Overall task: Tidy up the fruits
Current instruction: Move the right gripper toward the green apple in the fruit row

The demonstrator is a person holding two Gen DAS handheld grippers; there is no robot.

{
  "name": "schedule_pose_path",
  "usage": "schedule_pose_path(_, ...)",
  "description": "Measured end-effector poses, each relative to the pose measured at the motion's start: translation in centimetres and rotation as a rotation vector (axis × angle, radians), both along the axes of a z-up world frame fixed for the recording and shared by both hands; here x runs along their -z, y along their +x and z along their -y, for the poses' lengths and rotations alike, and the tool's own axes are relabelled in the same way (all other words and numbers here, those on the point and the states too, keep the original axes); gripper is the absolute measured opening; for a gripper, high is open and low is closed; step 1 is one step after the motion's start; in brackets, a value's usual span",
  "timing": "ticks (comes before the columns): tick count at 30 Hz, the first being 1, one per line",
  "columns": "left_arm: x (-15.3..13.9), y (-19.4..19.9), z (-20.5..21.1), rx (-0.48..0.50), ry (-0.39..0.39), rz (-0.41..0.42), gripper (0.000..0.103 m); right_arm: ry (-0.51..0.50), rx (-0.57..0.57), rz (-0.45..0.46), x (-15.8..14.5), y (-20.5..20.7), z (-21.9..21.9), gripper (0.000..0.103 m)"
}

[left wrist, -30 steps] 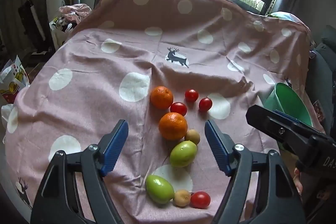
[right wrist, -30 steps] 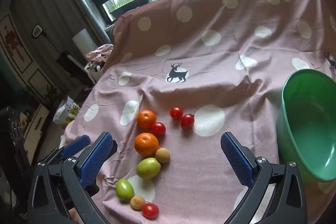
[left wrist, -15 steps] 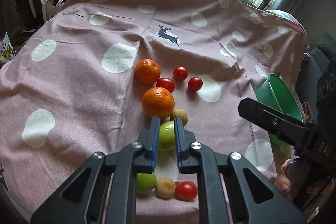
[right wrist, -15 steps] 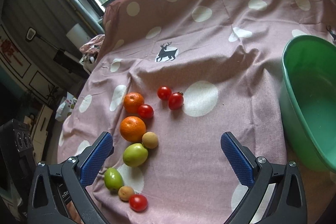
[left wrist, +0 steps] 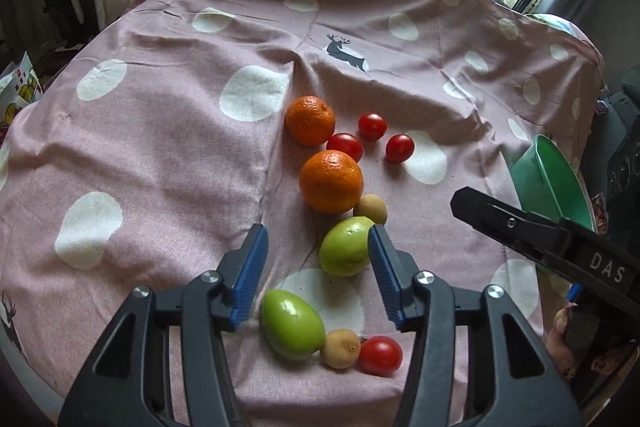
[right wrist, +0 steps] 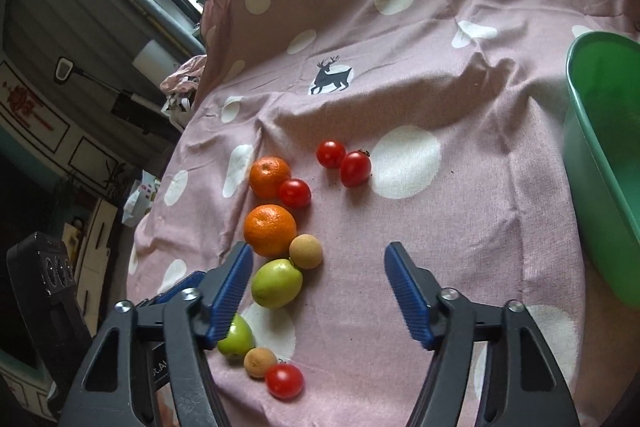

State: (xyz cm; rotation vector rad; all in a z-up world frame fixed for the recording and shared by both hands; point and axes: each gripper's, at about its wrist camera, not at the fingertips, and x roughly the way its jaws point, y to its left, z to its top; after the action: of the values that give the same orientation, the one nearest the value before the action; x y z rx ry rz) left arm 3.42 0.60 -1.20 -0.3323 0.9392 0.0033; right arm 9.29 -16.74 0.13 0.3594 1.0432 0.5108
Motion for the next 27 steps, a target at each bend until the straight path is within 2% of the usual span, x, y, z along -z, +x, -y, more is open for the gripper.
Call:
schedule_pose_path(2, 0.0, -0.1, -0.1, 0.001, -0.007, 0.000, 0.052, -0.007, 0.000, -0.015, 0.3, 0.1, -0.1, 0.031)
schedule_pose_path(3, -0.1, 0.0, -0.1, 0.002, -0.006, 0.002, 0.052, -0.015, -0.003, -0.016, 0.4, 0.2, -0.2, 0.026)
schedule_pose_path(9, -0.2, -0.2, 0.0, 0.015, -0.006, 0.003, 0.052, 0.001, 0.001, 0.006, -0.1, -0.1, -0.2, 0.024)
schedule_pose_path(12, -0.3, -0.2, 0.3, 0.028, -0.009, 0.006, 0.052, -0.004, -0.015, 0.002, -0.1, -0.1, -0.3, 0.036)
schedule_pose_path(14, -0.3, -0.2, 0.6, 0.043, -0.005, 0.004, 0.052, -0.006, -0.012, 0.007, -0.1, -0.1, -0.4, 0.066)
schedule_pose_path(15, -0.2, -0.2, 0.7, 0.048, -0.003, 0.003, 0.052, 0.001, -0.012, 0.010, -0.1, -0.1, -0.4, 0.069)
schedule_pose_path(22, 0.7, 0.3, 2.0, 0.078, 0.006, -0.023, 0.052, 0.035, -0.055, -0.071, 1.1, 0.6, -1.5, 0.069)
schedule_pose_path(27, 1.7, 0.9, 2.9, 0.103, -0.020, -0.053, 0.052, 0.048, -0.075, -0.116, 2.2, 1.1, -2.2, 0.069)
